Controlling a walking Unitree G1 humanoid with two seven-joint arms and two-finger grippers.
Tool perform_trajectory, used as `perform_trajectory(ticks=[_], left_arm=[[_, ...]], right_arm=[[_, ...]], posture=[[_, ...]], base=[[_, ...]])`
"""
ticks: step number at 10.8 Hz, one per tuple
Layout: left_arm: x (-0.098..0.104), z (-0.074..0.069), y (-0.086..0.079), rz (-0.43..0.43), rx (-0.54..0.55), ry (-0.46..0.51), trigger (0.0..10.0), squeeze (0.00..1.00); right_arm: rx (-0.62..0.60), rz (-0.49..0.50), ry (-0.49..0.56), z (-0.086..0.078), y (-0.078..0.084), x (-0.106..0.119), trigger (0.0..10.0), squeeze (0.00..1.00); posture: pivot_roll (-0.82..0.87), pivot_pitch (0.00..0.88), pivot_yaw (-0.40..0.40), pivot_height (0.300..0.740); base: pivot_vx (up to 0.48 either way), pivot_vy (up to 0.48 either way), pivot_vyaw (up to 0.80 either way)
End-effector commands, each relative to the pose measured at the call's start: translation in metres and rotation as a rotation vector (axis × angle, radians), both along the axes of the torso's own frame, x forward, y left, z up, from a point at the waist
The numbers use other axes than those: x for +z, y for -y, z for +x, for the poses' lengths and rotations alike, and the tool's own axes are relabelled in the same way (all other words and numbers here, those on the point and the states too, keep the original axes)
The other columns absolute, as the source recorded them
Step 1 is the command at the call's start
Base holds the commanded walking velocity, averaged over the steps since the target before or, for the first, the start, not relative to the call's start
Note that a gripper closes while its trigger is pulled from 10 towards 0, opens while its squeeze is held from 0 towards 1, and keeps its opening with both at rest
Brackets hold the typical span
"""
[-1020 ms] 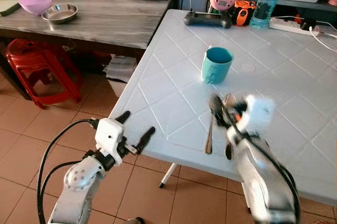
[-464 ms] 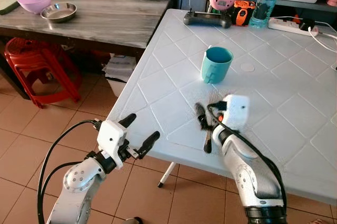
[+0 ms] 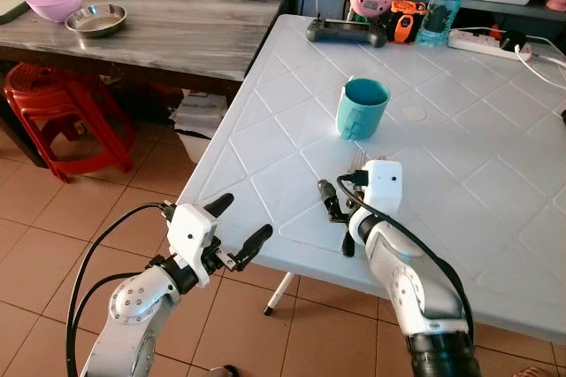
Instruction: Setting the table
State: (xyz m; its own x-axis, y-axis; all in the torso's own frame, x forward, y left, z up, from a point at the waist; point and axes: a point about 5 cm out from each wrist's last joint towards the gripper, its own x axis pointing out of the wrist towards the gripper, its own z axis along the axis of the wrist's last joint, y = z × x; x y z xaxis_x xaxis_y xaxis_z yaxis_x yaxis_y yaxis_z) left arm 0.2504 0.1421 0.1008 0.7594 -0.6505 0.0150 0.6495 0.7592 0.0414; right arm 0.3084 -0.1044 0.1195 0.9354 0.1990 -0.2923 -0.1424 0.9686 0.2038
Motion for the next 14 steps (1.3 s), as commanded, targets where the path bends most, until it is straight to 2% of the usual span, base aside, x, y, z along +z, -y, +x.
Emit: perform_trajectory(ticks=[1,4,7,10,12,13,14], left_arm=[[0.001,-0.002,0.003,0.001,-0.021,-0.002,10.0,0.00],[0.000,-0.003,0.004,0.000,-0.041,-0.008,10.0,0.00],[0.002,-0.005,0.006,-0.008,-0.064,-0.007,10.0,0.00],[0.003,-0.005,0.008,0.004,-0.098,-0.005,10.0,0.00],[0.002,-0.005,0.010,0.005,-0.115,-0.013,10.0,0.00],[0.002,-0.006,0.010,0.005,-0.122,-0.015,10.0,0.00],[0.003,-0.006,0.012,0.007,-0.141,-0.022,10.0,0.00]], right_arm=[[-0.007,-0.004,-0.068,-0.001,0.001,-0.010,0.0,0.00],[-0.013,-0.048,-0.170,-0.006,0.007,-0.024,0.0,0.00],[-0.042,-0.061,-0.192,-0.013,0.018,-0.024,0.0,0.00],[-0.077,-0.046,-0.250,-0.021,0.026,-0.033,0.0,0.00],[-0.108,-0.053,-0.301,-0.026,0.035,-0.043,0.9,0.00],[-0.109,-0.053,-0.307,-0.027,0.037,-0.045,0.0,0.00],[-0.110,-0.049,-0.320,-0.027,0.039,-0.048,0.0,0.00]], posture=[[0.10,0.124,-0.041,0.740],[0.10,0.121,-0.042,0.740],[0.09,0.122,-0.041,0.740],[0.09,0.127,-0.037,0.740],[0.09,0.127,-0.034,0.740],[0.09,0.126,-0.034,0.740],[0.09,0.126,-0.032,0.740]], base=[[0.000,0.000,0.00],[0.000,0.000,0.00],[0.000,0.000,0.00],[0.000,0.000,0.00],[0.000,0.000,0.00],[0.000,0.000,0.00],[0.000,0.000,0.00]])
